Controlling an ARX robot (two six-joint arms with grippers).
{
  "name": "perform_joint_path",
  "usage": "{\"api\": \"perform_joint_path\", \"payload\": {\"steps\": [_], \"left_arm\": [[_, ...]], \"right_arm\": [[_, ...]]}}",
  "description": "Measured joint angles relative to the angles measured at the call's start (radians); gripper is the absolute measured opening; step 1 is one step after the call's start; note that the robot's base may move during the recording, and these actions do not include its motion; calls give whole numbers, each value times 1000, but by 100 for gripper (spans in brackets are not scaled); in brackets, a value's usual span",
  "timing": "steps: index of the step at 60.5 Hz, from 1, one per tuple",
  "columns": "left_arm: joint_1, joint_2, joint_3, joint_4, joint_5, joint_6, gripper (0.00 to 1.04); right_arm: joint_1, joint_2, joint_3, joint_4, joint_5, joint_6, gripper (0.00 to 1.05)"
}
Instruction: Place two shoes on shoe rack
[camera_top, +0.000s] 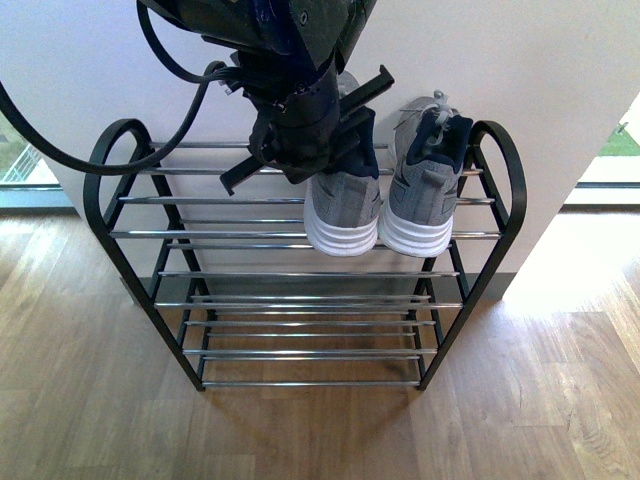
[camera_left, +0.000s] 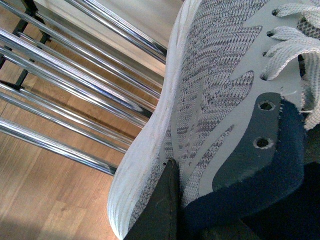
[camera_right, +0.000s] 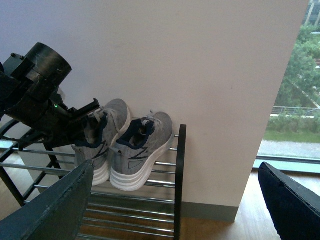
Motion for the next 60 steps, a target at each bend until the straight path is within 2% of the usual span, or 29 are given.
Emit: {"api": "perform_joint_path", "payload": {"steps": [39,45,60], "left_arm": [[-7,13,-4,-5,27,33,2],[-7,11,-4,3,18,62,25],[-8,-88,-89,64,-99,172,66]], "right_arm": [[0,0,0,0,0,0,95],[0,0,0,0,0,0,95],[0,0,0,0,0,0,95]]}}
